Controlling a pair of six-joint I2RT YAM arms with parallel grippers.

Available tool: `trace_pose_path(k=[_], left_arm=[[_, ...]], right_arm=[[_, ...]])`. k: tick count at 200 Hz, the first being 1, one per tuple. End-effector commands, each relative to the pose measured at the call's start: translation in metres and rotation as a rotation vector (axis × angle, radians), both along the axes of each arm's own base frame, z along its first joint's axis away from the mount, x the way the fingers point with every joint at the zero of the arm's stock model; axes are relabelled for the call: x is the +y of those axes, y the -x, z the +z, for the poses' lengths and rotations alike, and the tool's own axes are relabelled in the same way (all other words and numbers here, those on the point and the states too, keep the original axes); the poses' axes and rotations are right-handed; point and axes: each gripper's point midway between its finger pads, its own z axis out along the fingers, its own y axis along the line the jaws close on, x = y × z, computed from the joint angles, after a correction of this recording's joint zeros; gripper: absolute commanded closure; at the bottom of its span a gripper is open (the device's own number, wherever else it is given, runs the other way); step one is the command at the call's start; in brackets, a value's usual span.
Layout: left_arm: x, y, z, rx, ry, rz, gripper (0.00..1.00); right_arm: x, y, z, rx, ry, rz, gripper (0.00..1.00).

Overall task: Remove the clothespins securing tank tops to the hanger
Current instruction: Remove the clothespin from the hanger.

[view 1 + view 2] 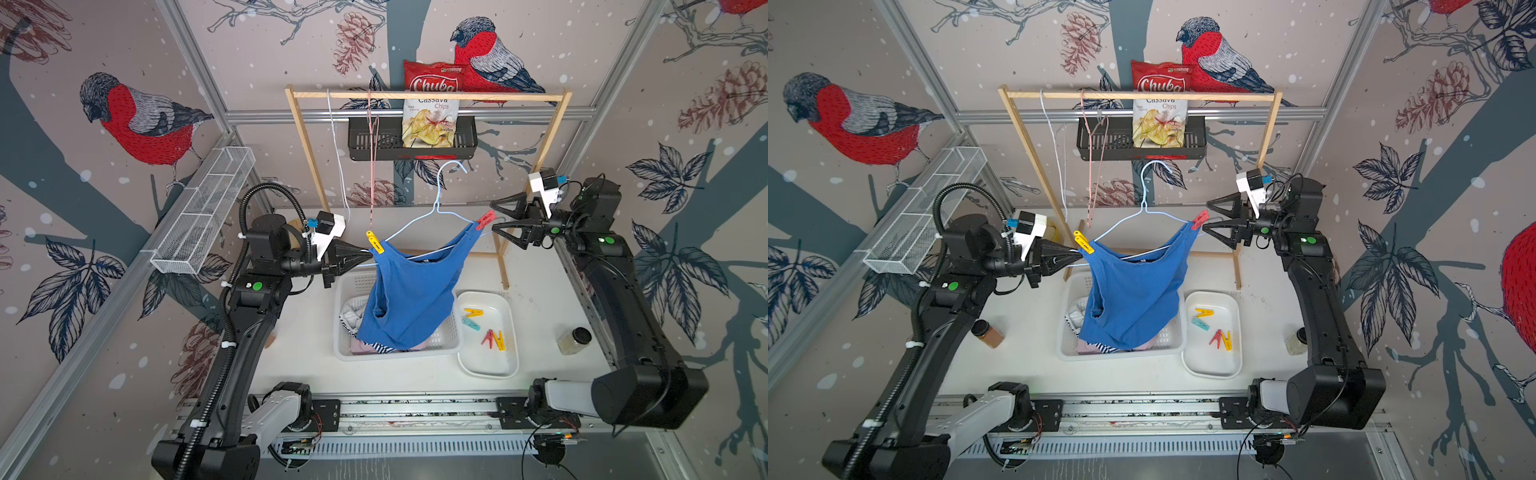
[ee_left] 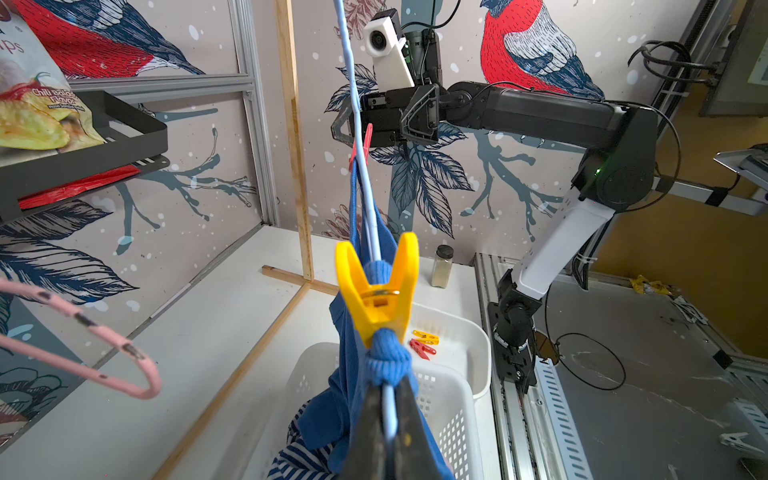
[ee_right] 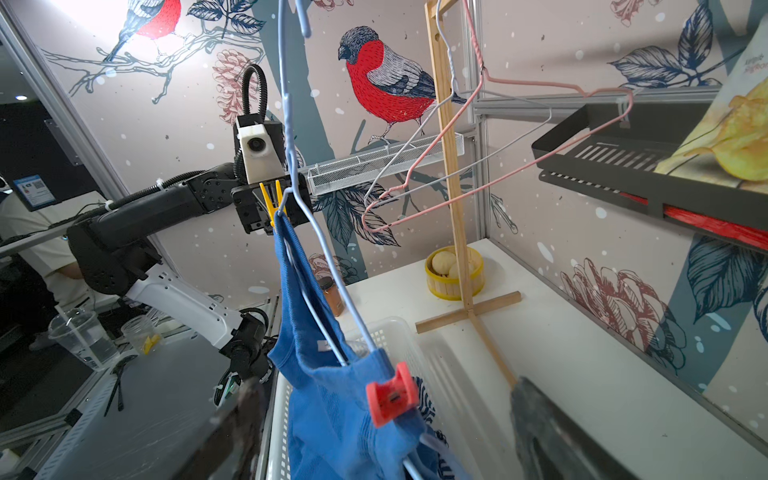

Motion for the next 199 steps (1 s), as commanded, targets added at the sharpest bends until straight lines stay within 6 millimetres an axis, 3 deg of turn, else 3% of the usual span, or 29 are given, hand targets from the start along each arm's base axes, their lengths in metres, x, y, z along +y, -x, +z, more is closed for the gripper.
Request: trace_pose_path(k=[1, 50, 67, 96, 130, 161, 183, 199], left_arm=[[-0.001, 0.006, 0.008, -0.037, 0.013, -0.038, 1.0], [-0.002, 0.012, 0.011, -0.037, 0.024, -0.07, 1.0], [-0.001, 0.011, 0.011, -0.04, 0.022, -0.061, 1.0], [-0.001, 0.013, 0.01, -0.04, 0.025, -0.066, 1.0], [-0.002, 0.015, 0.012, -0.039, 0.03, -0.076, 1.0], [-0.002, 0.015, 0.012, -0.039, 0.032, -0.071, 1.0], [-0.002, 0.015, 0.013, -0.039, 0.034, -0.072, 1.0], [-0.002, 0.015, 0.013, -0.037, 0.035, -0.074, 1.0]], right_arm=[[0.001, 0.01, 0.004, -0.023, -0.008, 0.046, 0.12], [0.002, 0.01, 0.006, -0.03, -0.007, 0.049, 0.19], [0.002, 0.01, 0.008, -0.031, -0.008, 0.05, 0.29], [0.002, 0.012, 0.009, -0.034, -0.01, 0.061, 0.33], [0.005, 0.014, 0.012, -0.038, -0.01, 0.069, 0.47], [0.008, 0.016, 0.012, -0.039, -0.01, 0.079, 0.65], [0.011, 0.017, 0.011, -0.039, -0.01, 0.09, 0.67], [0.012, 0.018, 0.011, -0.041, -0.01, 0.095, 0.77]])
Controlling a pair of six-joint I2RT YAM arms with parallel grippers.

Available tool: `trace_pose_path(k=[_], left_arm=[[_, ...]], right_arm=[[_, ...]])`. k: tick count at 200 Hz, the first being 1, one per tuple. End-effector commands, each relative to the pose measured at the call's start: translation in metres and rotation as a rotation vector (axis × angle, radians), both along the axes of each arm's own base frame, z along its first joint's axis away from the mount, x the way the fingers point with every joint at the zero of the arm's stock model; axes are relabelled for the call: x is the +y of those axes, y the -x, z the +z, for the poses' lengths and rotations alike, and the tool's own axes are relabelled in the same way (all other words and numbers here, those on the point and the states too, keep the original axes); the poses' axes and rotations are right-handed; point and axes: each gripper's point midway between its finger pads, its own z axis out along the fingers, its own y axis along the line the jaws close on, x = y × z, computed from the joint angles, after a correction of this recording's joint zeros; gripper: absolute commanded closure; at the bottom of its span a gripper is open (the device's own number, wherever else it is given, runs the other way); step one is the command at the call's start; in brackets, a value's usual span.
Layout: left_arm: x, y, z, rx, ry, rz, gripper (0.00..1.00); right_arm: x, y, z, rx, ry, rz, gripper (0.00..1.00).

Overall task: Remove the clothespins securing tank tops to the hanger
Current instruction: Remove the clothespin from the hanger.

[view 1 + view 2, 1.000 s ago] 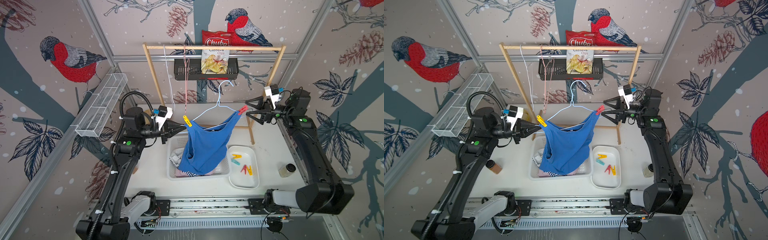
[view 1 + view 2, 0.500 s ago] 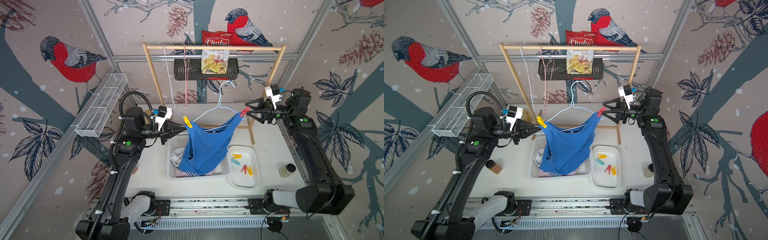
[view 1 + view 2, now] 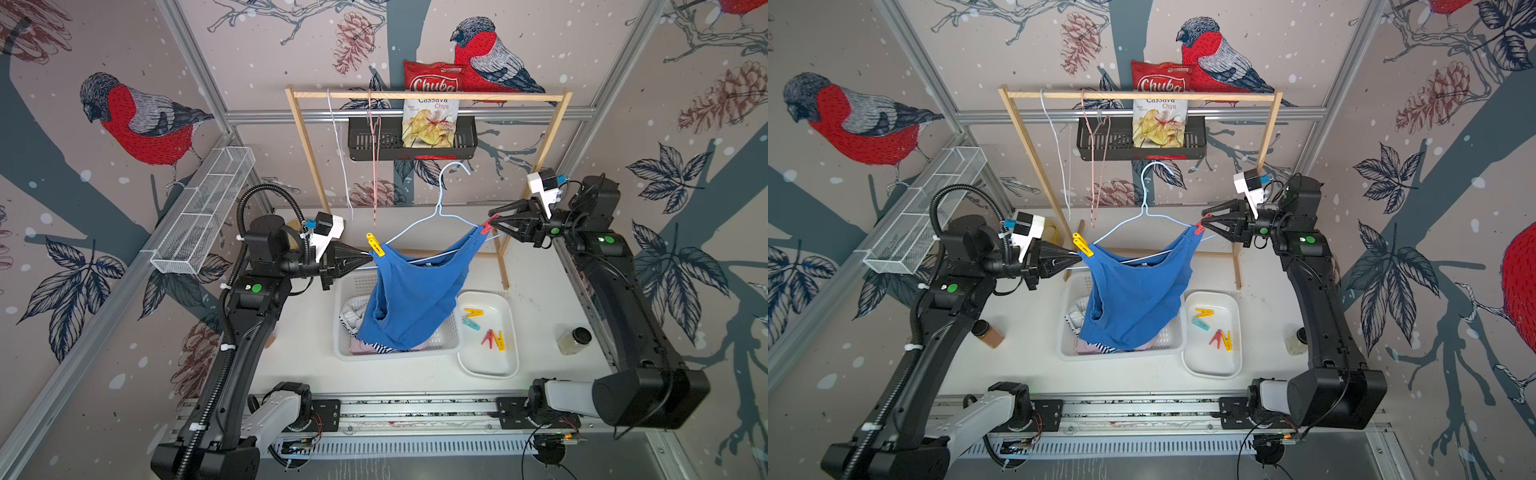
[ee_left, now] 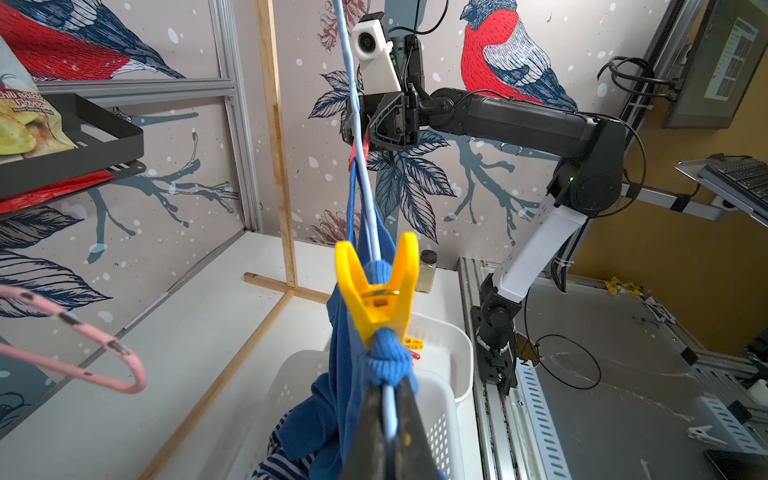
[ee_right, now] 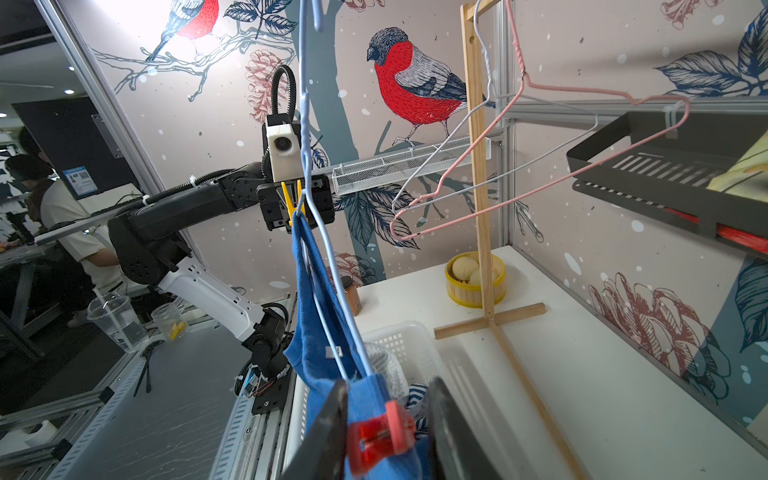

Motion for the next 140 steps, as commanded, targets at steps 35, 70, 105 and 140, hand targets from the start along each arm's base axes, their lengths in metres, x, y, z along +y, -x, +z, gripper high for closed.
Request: trace_pose_path(k=[35, 70, 105, 140], left_arm=[[-0.002, 0.003, 0.004, -0.037, 0.013, -0.031, 1.0], [-0.002, 0.001, -0.001, -0.027, 0.012, -0.021, 1.0], [-0.003, 0.001, -0.004, -0.022, 0.007, -0.014, 1.0], [-0.003, 0.003, -0.009, -0.028, 0.0, 0.014, 1.0]], right_arm=[[0.004, 0.005, 0.006, -0.033, -0.003, 0.03, 0.88], [0.005, 0.002, 0.004, -0.021, -0.002, 0.029, 1.0], [0.005, -0.001, 0.013, -0.048, -0.001, 0.002, 1.0], [0.004, -0.013, 0.042, -0.102, -0.018, -0.107, 1.0]])
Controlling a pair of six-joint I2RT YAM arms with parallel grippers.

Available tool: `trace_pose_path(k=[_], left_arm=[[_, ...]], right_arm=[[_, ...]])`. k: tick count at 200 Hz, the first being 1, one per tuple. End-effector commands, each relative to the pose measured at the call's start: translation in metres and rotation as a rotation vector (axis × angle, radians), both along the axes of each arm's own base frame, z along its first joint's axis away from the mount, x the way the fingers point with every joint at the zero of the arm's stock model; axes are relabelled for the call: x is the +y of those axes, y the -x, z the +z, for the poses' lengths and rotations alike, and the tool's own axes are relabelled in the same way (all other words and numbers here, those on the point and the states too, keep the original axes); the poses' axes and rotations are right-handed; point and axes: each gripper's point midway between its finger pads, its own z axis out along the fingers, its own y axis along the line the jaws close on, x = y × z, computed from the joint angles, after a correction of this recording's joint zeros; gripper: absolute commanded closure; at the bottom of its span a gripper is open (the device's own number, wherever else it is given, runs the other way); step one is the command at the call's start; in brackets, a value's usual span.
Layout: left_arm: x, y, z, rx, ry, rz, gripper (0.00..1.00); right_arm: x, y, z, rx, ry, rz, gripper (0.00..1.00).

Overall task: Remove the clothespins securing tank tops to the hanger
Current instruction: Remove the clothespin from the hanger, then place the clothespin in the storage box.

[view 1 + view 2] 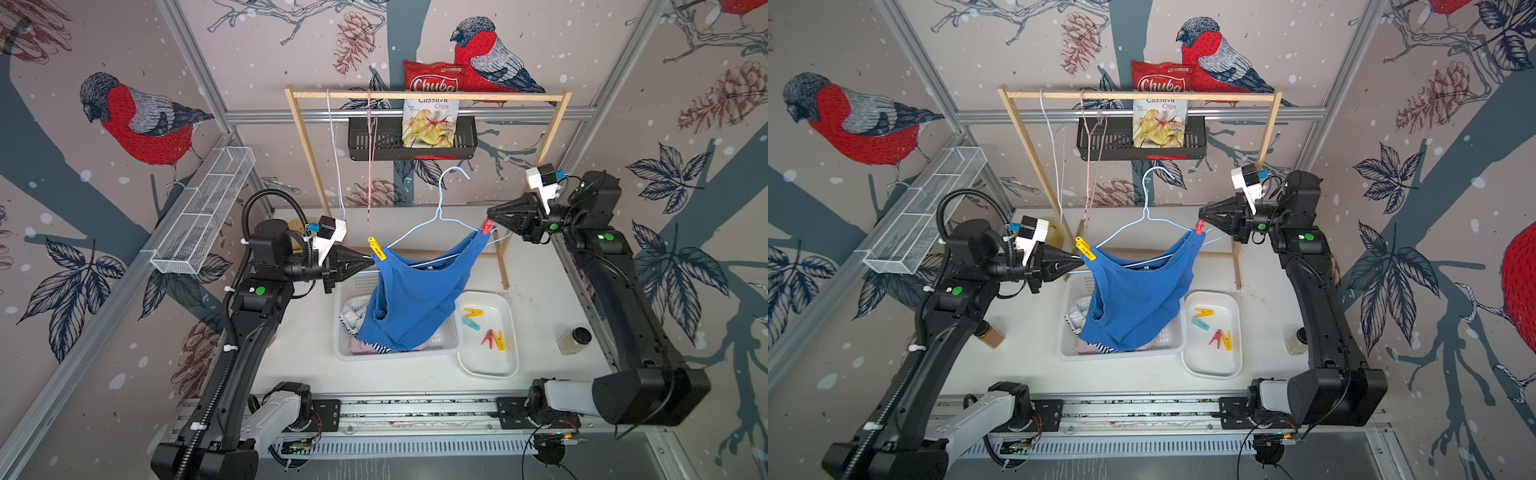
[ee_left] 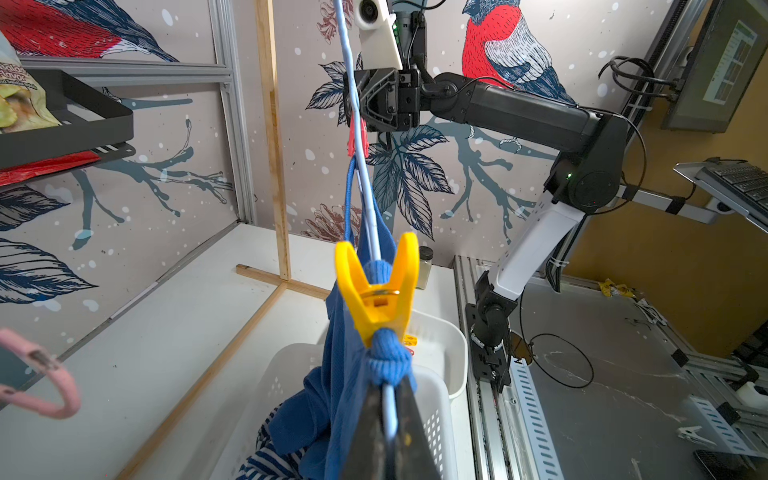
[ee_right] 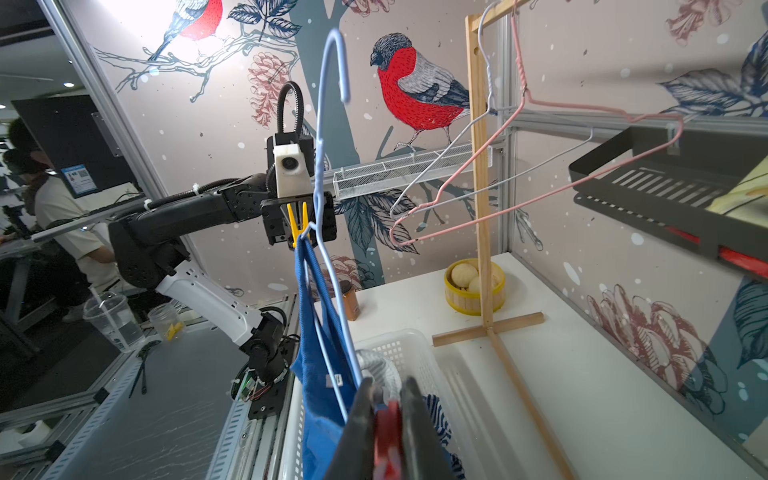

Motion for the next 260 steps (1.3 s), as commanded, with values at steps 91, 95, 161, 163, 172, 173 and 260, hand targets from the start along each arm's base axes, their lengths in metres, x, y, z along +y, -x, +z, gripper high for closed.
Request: trace_pose_path(k=[91, 95, 161, 163, 172, 173, 260], left_arm=[[0.011, -0.008, 0.025, -0.117, 0.01, 0.196, 1.0], [0.012, -0.006, 0.026, -0.121, 0.011, 0.197, 1.0], [0.016, 0.011, 0.039, -0.137, 0.019, 0.227, 1.0], [0.016, 0.012, 0.04, -0.139, 0.019, 0.226, 1.0], [0.017, 0.014, 0.041, -0.141, 0.018, 0.229, 1.0], [0.017, 0.014, 0.041, -0.142, 0.018, 0.23, 1.0], [0.021, 0.019, 0.044, -0.145, -0.003, 0.271, 1.0]], right_arm=[[-0.019, 0.032, 0.03, -0.07, -0.126, -0.479, 1.0], [-0.02, 0.037, 0.027, -0.068, -0.127, -0.487, 1.0], [-0.041, 0.074, -0.049, 0.183, -0.131, -0.646, 1.0], [-0.041, 0.075, -0.05, 0.19, -0.134, -0.645, 1.0], [-0.041, 0.073, -0.065, 0.241, -0.135, -0.645, 1.0], [-0.041, 0.073, -0.066, 0.247, -0.135, -0.646, 1.0], [-0.054, 0.029, -0.23, 0.61, 0.077, -0.916, 1.0]])
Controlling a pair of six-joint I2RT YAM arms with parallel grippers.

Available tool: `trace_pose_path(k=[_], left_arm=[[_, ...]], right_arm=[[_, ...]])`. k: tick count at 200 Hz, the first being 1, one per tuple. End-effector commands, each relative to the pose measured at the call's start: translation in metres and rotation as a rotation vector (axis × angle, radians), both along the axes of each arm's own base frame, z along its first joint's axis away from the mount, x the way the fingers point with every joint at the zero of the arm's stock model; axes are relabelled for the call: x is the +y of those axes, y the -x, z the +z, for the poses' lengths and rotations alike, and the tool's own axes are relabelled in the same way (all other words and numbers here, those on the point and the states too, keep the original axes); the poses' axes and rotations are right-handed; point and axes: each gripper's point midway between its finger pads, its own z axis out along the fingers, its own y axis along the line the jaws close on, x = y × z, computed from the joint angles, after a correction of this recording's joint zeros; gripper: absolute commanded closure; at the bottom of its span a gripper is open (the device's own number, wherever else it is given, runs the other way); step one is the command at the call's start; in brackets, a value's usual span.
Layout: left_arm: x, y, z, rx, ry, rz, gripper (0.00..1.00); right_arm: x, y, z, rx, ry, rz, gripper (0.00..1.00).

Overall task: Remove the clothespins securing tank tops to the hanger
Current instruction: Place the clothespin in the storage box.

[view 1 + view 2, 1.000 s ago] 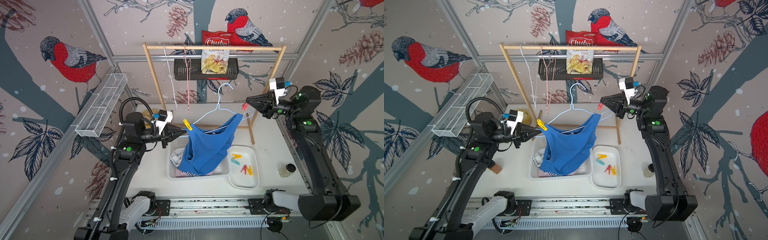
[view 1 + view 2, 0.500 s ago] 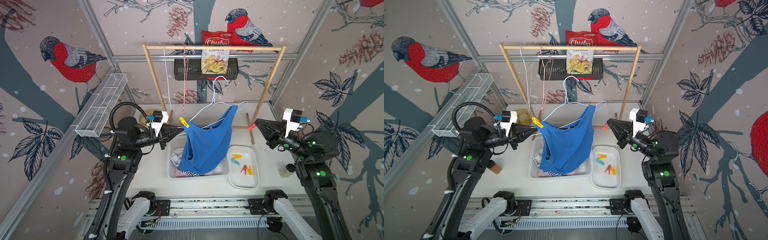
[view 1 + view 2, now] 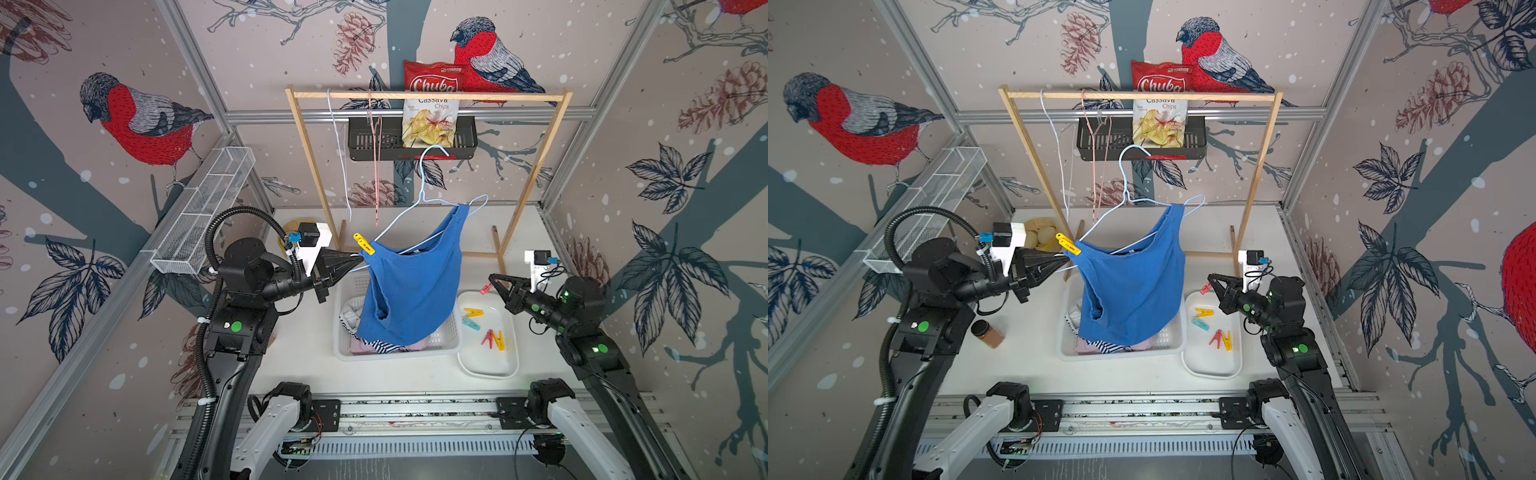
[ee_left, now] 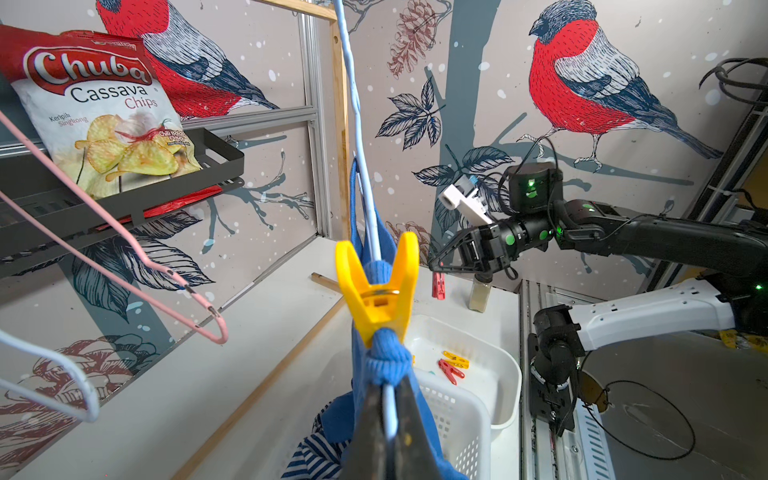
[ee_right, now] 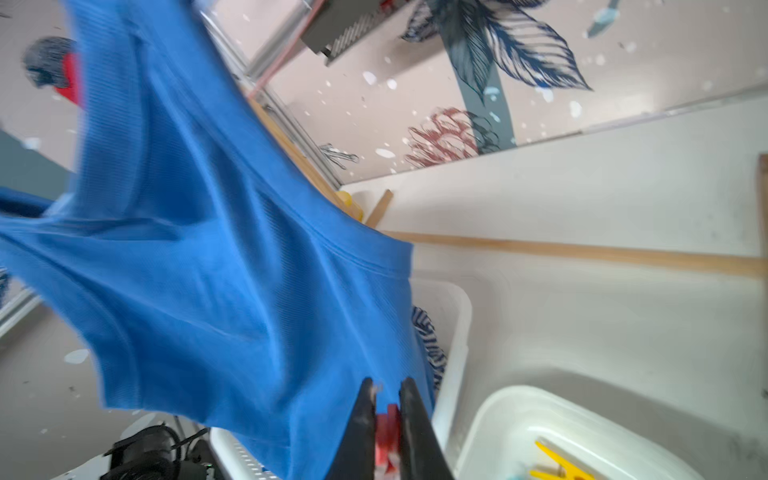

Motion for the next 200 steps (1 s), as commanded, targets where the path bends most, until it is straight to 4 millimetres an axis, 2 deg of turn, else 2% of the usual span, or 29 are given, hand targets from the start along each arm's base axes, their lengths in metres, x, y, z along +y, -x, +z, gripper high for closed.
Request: trace_pose_path(k=[1, 19, 44, 69, 82, 102, 111, 137, 142, 163, 177, 200], left_arm=[[0.002, 0.001, 0.006, -0.047, -0.009, 0.018, 1.0], [0.003, 0.0, 0.007, -0.049, -0.009, 0.026, 1.0], [0.002, -0.001, 0.008, -0.045, -0.01, 0.016, 1.0], [0.001, -0.004, 0.006, -0.039, -0.011, 0.018, 1.0], [0.001, -0.004, 0.005, -0.035, -0.012, 0.015, 1.0], [0.002, -0.006, 0.003, -0.033, -0.013, 0.024, 1.0], [0.002, -0.007, 0.003, -0.029, -0.013, 0.026, 1.0], [0.002, -0.009, 0.001, -0.023, -0.014, 0.036, 1.0], [0.002, -0.01, 0.0, -0.018, -0.014, 0.035, 1.0], [0.002, -0.011, 0.0, -0.014, -0.014, 0.04, 1.0], [0.004, -0.016, 0.0, -0.012, -0.015, 0.067, 1.0], [0.006, -0.018, 0.001, -0.017, -0.017, 0.085, 1.0]], right_arm=[[-0.014, -0.014, -0.038, 0.102, 0.057, -0.134, 1.0], [-0.018, -0.018, -0.074, 0.194, 0.097, -0.198, 1.0], [-0.017, -0.016, -0.111, 0.284, 0.131, -0.238, 1.0], [-0.025, -0.015, -0.134, 0.347, 0.158, -0.308, 1.0], [-0.03, -0.015, -0.144, 0.365, 0.17, -0.339, 0.9], [-0.037, -0.014, -0.158, 0.389, 0.191, -0.375, 0.89], [-0.038, -0.014, -0.162, 0.398, 0.199, -0.38, 0.87], [-0.042, -0.014, -0.171, 0.421, 0.227, -0.399, 0.68], [-0.042, -0.014, -0.172, 0.427, 0.23, -0.401, 0.62], [-0.042, -0.014, -0.17, 0.428, 0.239, -0.393, 0.49], [-0.043, -0.016, -0.163, 0.421, 0.249, -0.397, 0.38], [-0.037, -0.021, -0.134, 0.364, 0.233, -0.37, 0.37]])
